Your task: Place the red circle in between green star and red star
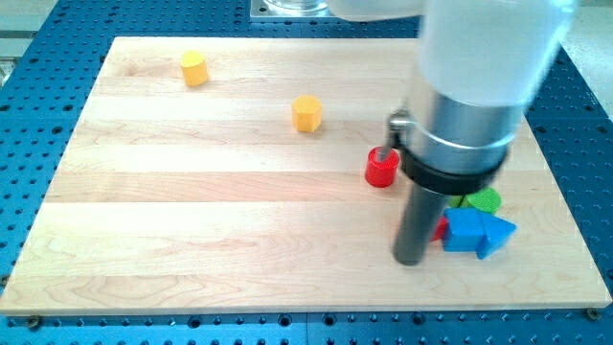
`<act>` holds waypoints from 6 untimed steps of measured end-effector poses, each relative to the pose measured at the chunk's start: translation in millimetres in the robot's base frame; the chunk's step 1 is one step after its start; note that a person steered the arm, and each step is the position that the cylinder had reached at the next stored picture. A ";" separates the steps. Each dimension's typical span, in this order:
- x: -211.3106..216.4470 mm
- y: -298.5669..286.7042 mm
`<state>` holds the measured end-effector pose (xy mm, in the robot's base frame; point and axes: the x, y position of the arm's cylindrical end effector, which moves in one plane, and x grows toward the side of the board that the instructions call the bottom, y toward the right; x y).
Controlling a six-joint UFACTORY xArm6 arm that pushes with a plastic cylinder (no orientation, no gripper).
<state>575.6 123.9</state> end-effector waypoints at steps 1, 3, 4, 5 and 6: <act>-7.8 -15.6; -123.8 -110.2; -143.9 -82.1; -119.2 -36.2; -56.1 -0.6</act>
